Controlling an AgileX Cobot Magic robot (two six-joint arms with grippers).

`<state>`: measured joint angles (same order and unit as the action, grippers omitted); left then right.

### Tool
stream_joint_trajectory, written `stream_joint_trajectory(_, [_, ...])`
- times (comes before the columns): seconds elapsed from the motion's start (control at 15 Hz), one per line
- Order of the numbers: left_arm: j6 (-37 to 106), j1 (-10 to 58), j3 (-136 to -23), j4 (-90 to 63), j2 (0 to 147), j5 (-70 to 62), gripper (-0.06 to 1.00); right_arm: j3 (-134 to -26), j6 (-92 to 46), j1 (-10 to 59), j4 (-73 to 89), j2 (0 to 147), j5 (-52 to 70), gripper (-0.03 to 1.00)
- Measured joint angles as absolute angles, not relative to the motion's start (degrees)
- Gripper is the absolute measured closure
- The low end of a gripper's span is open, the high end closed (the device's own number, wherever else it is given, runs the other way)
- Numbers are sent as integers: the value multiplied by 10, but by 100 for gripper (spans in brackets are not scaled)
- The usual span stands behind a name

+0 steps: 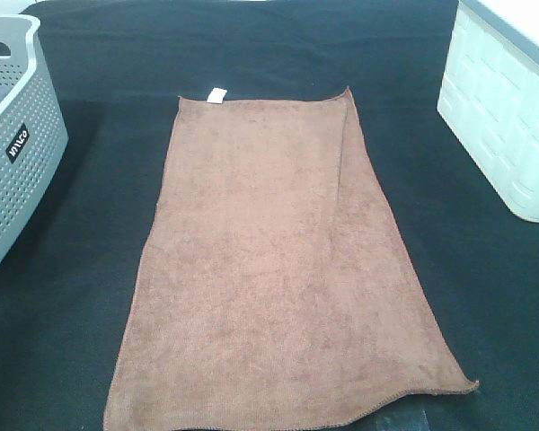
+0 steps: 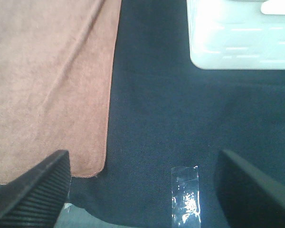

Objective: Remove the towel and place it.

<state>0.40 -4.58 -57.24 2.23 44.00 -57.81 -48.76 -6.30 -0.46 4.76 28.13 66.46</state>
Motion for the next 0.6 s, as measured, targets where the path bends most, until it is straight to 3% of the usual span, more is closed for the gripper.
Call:
stream_joint_trajectory(0.27, [4, -46, -457, 39, 247, -571, 1, -422, -62, -5, 49, 92, 681, 21])
stream_joint_trajectory(0.6, [4, -46, -362, 39, 36, -604, 1, -415, -62, -5, 50, -3, 701, 21])
